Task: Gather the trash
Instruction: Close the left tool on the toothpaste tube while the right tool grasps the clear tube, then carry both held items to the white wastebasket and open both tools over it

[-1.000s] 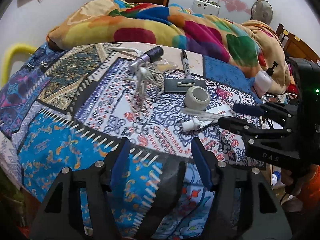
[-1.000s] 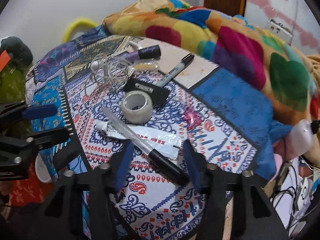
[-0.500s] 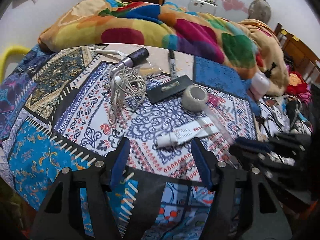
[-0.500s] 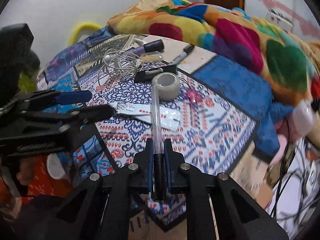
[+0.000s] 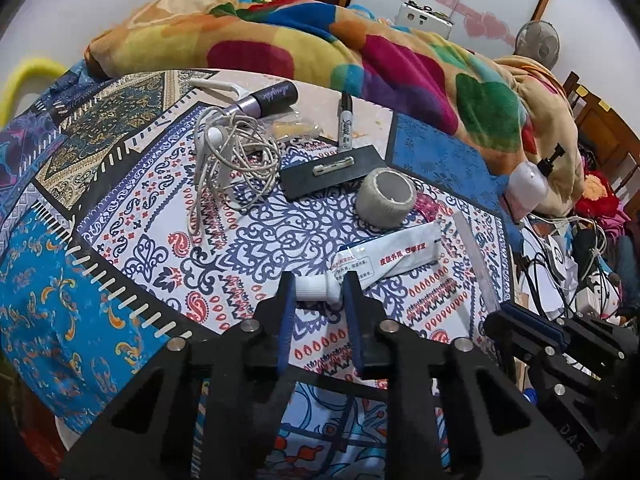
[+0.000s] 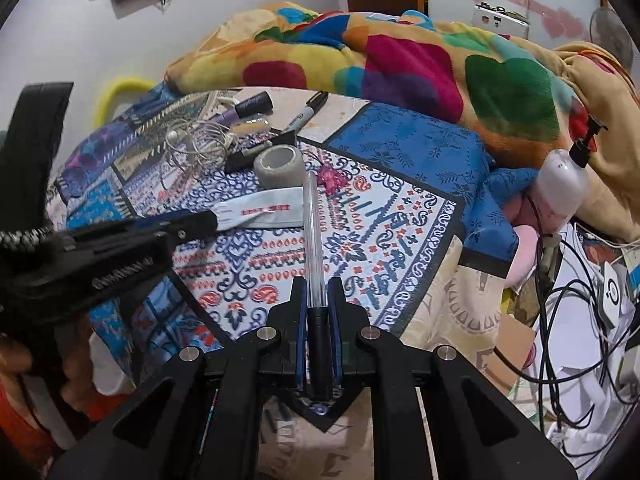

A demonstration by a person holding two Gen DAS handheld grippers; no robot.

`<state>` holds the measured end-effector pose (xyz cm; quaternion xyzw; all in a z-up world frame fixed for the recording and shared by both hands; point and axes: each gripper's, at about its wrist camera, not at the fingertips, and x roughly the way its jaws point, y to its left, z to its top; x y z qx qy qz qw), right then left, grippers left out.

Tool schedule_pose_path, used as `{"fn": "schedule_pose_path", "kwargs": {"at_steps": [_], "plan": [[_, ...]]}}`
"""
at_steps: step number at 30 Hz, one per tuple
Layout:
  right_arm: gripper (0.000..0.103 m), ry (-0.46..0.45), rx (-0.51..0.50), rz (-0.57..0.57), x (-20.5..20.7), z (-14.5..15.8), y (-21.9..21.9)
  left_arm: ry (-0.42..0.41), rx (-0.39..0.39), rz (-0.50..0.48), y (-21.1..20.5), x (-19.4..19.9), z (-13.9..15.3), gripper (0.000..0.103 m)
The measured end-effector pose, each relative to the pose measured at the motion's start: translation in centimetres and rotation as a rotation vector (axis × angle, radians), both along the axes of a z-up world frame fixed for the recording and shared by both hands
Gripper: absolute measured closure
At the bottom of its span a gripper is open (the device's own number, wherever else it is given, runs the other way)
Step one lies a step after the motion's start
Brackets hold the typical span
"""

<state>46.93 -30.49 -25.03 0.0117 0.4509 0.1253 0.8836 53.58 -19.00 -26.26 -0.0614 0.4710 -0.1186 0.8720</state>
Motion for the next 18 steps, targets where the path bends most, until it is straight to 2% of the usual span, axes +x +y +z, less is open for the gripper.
{"fn": "schedule_pose_path", "kwargs": {"at_steps": [8,18], "plan": [[0.093,-0.032,0.018,-0.012,-1.1,2.4,0.4,-0.010,-0.003,0.007,2.0,-2.1,1.6,0.080],[0.094,-0.109,0.029,0.017,-3.9,7.0,2.5,-0.090,-0.010,0.045,6.1,-7.1,6.9,0.080]]}}
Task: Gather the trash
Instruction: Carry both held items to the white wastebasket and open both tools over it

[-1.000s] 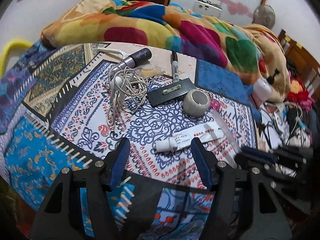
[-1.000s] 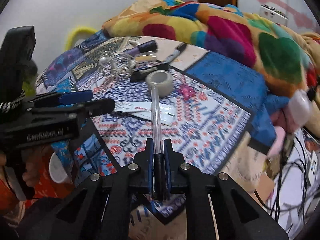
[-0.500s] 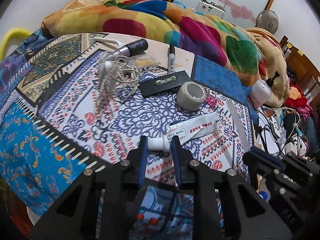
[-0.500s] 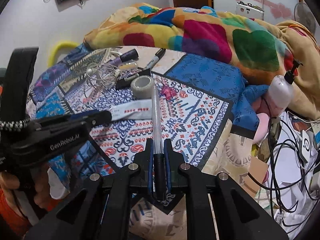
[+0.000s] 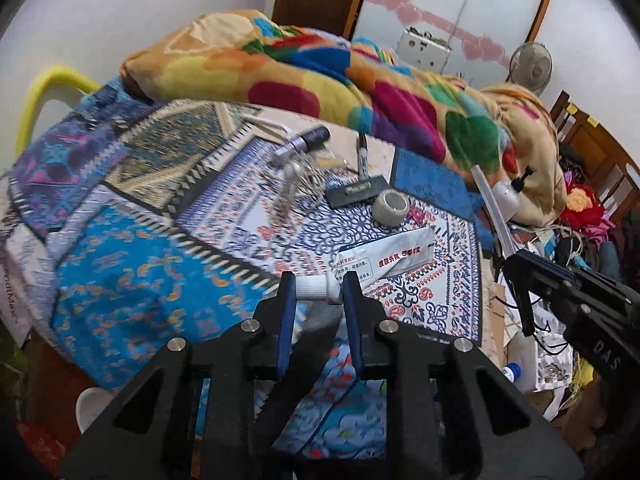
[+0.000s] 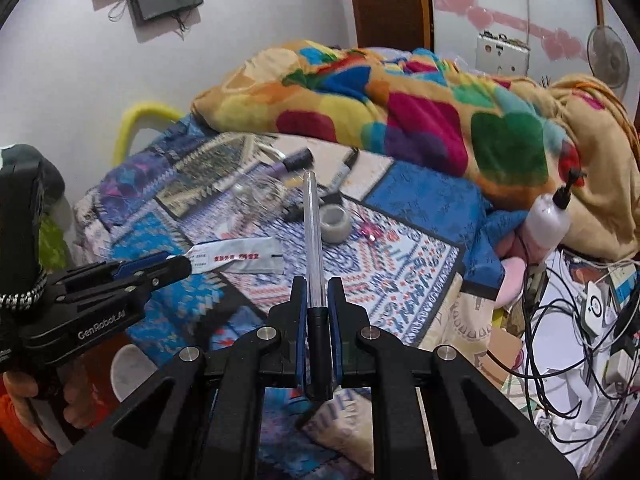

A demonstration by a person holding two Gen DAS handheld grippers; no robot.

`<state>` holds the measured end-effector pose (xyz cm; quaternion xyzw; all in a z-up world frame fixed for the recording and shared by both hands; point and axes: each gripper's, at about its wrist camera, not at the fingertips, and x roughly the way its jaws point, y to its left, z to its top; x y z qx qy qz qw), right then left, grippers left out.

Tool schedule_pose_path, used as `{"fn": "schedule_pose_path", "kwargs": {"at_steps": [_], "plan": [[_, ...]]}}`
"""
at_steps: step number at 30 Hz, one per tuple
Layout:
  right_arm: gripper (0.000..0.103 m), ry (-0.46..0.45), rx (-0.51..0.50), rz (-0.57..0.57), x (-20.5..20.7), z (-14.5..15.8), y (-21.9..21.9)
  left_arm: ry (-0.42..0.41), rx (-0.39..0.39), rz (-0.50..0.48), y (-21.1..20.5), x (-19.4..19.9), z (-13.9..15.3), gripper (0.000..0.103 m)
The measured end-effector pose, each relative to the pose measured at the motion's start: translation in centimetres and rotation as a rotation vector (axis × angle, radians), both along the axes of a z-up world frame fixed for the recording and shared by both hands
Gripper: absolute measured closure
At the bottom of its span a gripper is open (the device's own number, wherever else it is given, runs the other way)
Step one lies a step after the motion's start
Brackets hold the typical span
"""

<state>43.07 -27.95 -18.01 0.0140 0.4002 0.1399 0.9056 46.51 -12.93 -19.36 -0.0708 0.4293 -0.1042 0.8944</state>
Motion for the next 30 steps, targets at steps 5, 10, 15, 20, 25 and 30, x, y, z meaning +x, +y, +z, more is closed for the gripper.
{"fn": "schedule_pose_path", "kwargs": {"at_steps": [5,10,15,20,25,30], "plan": [[0.094,-0.041,0.004,0.024,-1.8,2.6,2.0,-0.061,0.018,0.025,2.5,-3.1,3.0,0.080],[0.094,-0.077,0.001,0.059,-4.1,4.6,4.5,-0.115,0.029,0.062,5.2,-6.4,5.3,0.080],[0.094,-0.109,0.011,0.105,-6.1,6.2,7.3,-0.148,0.031,0.111,8.6,-9.9,6.9,0.080],[0.094,-0.121,0.023,0.169,-7.7,6.9,10.6,-0.170,0.045,0.172,12.2,-13.0,7.8,0.080],[0.094,-0.122,0.027,0.252,-8.7,7.1,15.0,-0.173,0.056,0.248,16.5,-16.0,7.9,0.080],[0.094,-0.112,0.024,0.339,-9.8,6.5,19.5,-0.155,0.069,0.334,21.0,-18.7,6.9,0.080]]}}
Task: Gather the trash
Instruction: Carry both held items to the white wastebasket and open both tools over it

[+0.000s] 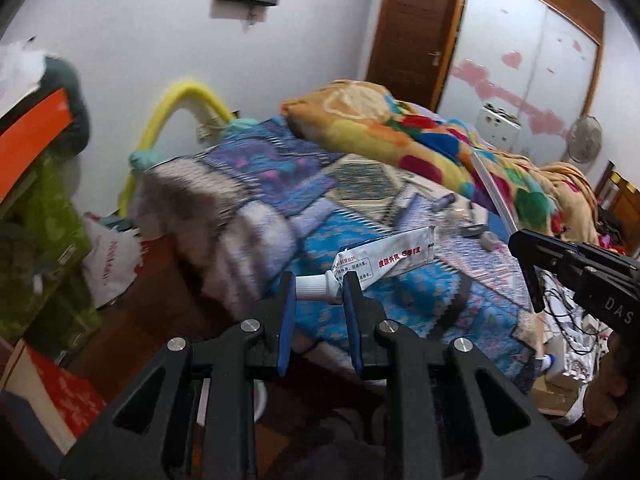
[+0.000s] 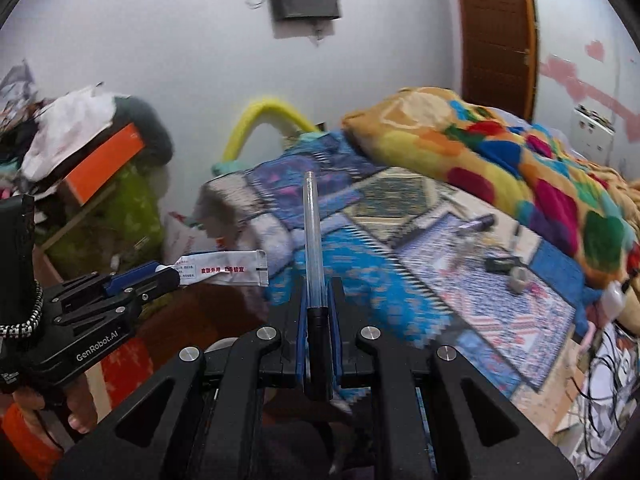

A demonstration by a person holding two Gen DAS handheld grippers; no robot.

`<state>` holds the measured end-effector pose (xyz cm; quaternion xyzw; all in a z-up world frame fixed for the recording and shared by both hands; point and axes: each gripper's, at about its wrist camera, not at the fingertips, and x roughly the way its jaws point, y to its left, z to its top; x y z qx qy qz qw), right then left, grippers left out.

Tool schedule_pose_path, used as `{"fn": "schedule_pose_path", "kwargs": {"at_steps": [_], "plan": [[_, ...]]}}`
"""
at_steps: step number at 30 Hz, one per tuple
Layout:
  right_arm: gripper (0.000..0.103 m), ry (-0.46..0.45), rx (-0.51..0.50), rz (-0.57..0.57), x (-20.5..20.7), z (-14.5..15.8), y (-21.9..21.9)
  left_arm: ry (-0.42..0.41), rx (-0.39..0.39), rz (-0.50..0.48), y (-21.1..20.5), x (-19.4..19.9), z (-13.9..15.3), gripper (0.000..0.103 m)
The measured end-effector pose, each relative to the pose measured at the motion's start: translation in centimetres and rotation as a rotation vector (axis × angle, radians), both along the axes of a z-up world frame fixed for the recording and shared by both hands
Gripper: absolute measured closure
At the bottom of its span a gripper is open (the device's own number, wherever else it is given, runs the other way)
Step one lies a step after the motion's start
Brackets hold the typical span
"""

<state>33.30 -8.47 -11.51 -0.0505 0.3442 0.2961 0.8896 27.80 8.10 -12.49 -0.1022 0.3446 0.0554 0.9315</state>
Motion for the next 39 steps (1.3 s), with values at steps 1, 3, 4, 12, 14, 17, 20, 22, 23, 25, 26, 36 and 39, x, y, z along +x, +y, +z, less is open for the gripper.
{"fn": "schedule_pose_path", "kwargs": {"at_steps": [1,3,4,12,14,17,20,22,23,25,26,36,39], "plan": [[0.094,0.005,-0.003,0.020,-0.1,-0.3,1.0,0.005,0.001,0.016,0.8,-0.4,-0.3,0.080],[0.094,0.018,-0.009,0.053,-0.4,-0.8,3.1,0.021,0.006,0.053,2.7,-1.3,-1.0,0.080],[0.094,0.030,-0.010,0.072,-0.4,-1.3,4.1,0.027,0.009,0.066,3.5,-1.7,-1.3,0.080],[0.094,0.117,-0.072,0.194,-1.1,-5.3,11.6,0.123,0.004,0.168,9.6,-4.2,-6.0,0.080],[0.094,0.148,-0.102,0.220,-1.1,-6.8,13.3,0.158,-0.005,0.187,10.9,-4.7,-7.7,0.080],[0.094,0.200,-0.146,0.249,-1.1,-9.0,15.4,0.206,-0.020,0.212,12.5,-5.2,-10.3,0.080],[0.094,0.239,-0.190,0.259,-0.8,-11.0,17.2,0.269,-0.016,0.250,13.9,-5.7,-13.8,0.080],[0.094,0.276,-0.212,0.266,-0.5,-12.6,18.3,0.306,-0.035,0.261,14.8,-5.8,-15.8,0.080],[0.094,0.299,-0.225,0.273,-0.4,-13.4,18.9,0.335,-0.047,0.268,15.3,-5.8,-17.1,0.080],[0.094,0.331,-0.247,0.280,-0.1,-14.9,20.0,0.369,-0.063,0.269,15.7,-5.9,-18.8,0.080],[0.094,0.349,-0.262,0.291,0.1,-15.7,20.7,0.396,-0.069,0.270,15.9,-5.7,-20.0,0.080],[0.093,0.459,-0.315,0.334,1.8,-20.2,24.1,0.480,-0.134,0.242,16.6,-3.1,-24.6,0.080],[0.091,0.474,-0.328,0.363,1.9,-20.9,24.9,0.515,-0.192,0.206,16.7,-1.9,-25.7,0.070]]}}
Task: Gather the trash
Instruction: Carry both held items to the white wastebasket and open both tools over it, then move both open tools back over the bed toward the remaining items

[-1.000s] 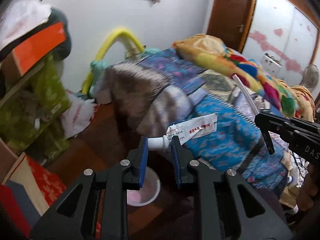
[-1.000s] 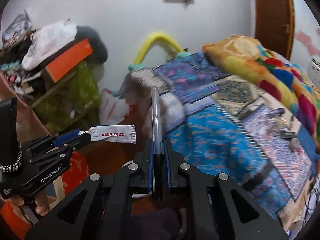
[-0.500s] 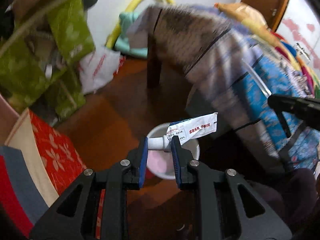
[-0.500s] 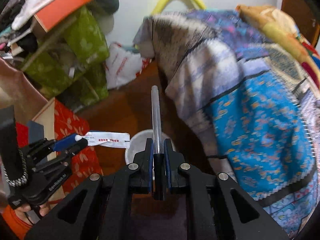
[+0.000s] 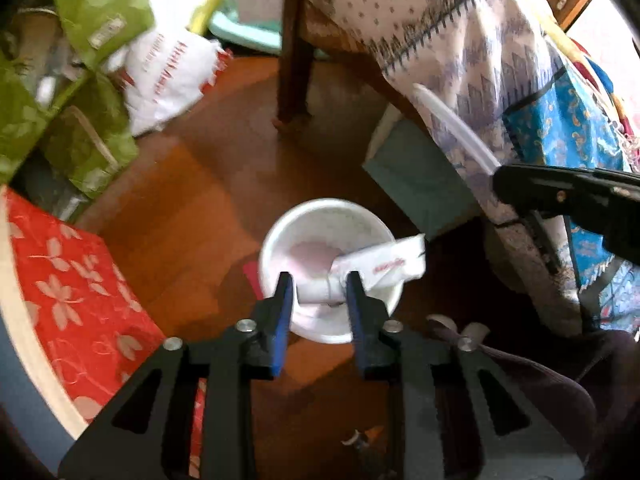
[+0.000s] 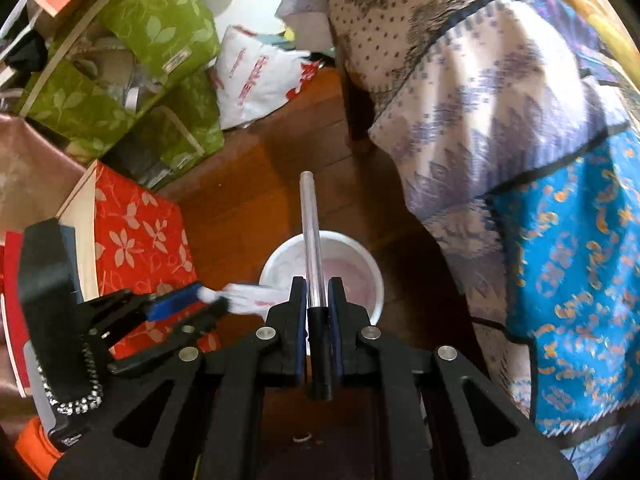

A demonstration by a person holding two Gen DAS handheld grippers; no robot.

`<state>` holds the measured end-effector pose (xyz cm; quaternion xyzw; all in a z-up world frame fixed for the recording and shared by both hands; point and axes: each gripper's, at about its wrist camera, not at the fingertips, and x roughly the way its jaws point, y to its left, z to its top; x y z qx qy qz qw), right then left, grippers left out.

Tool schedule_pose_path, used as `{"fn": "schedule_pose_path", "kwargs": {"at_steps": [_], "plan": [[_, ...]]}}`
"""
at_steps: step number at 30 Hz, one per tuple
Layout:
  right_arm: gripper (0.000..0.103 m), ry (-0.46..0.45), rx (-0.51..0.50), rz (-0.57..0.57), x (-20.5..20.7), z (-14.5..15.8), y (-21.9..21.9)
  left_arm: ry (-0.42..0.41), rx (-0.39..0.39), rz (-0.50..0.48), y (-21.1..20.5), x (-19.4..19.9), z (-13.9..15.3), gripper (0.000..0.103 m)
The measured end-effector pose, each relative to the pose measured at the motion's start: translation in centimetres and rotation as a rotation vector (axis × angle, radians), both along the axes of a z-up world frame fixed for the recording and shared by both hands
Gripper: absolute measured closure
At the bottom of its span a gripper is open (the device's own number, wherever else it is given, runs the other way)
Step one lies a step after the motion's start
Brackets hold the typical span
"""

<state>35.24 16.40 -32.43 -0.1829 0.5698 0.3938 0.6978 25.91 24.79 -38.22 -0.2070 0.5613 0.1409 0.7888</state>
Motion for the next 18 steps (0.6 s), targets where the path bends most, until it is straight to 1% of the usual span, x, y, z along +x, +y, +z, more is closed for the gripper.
{"fn": "schedule_pose_path", "kwargs": {"at_steps": [1,2,4,7,10,13,18], "plan": [[0.083,0.007,-0.008,0.008,0.1,-0.3,0.1,0.007,-0.006,0.000,0.0,0.2,-0.2,0.069],[0.073,0.006,-0.013,0.009,0.1,-0.5,0.1,0.014,-0.007,-0.004,-0.1,0.4,-0.4,0.068],[0.065,-0.008,-0.015,0.008,0.1,-0.6,0.0,0.026,0.000,-0.018,-0.4,0.6,-0.6,0.068],[0.065,-0.026,-0.019,0.008,0.0,-0.5,-0.3,0.029,0.012,-0.022,-0.7,0.5,-0.4,0.068],[0.065,-0.042,-0.012,0.001,0.1,0.0,-0.9,0.008,0.009,-0.017,-0.7,0.3,0.5,0.068],[0.065,-0.059,0.005,-0.008,0.0,1.0,-1.5,-0.028,0.031,-0.007,-0.9,0.0,2.4,0.068],[0.065,-0.092,0.043,-0.019,-0.4,3.5,-2.8,-0.100,0.093,-0.002,-1.6,-0.5,6.5,0.068]]}}
